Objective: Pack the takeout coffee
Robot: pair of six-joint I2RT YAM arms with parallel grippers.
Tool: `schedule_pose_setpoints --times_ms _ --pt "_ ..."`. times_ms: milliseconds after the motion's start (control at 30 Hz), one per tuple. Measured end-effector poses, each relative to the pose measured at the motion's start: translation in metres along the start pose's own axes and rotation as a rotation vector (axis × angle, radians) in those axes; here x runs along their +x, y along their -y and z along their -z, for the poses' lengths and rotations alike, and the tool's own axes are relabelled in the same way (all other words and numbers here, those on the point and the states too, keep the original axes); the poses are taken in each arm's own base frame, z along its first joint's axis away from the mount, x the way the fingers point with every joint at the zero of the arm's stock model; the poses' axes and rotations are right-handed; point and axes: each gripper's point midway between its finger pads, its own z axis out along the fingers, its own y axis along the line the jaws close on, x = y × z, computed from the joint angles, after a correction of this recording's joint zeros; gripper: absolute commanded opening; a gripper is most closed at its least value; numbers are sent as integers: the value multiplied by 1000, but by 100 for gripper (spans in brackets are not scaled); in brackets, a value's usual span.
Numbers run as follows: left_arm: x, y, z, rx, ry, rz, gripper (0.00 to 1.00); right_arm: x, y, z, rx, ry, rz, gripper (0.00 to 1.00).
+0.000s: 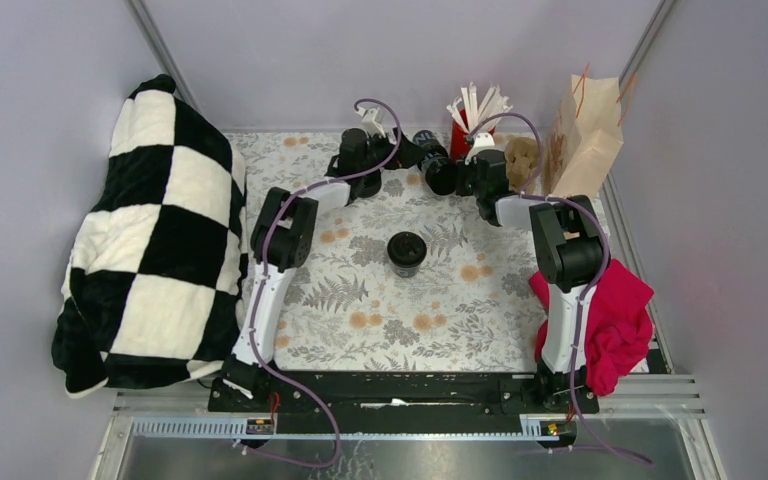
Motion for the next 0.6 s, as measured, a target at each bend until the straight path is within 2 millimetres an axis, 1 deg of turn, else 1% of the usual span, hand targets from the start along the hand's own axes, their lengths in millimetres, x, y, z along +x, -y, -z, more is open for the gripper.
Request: schedule_pose_setpoints --times_ms 100,200,300,367,433,500,600 --pt "3 -2 -9 15 22 13 84 9 2 2 4 -14 -2 0" --pt "10 -1 -17 23 29 30 83 9 2 2 5 -15 -2 0" --pt "14 1 -20 24 39 34 83 9 3 5 12 -15 -11 0" --pt "16 3 -21 19 53 11 84 13 3 15 18 -29 -25 0" --pt "25 0 -18 -11 48 -14 84 18 2 31 23 -49 -45 0" --pt "34 -6 -13 -52 36 -39 84 16 1 46 32 -57 -63 0" --pt "37 -12 -10 -102 38 -84 81 10 2 68 54 -53 -88 0"
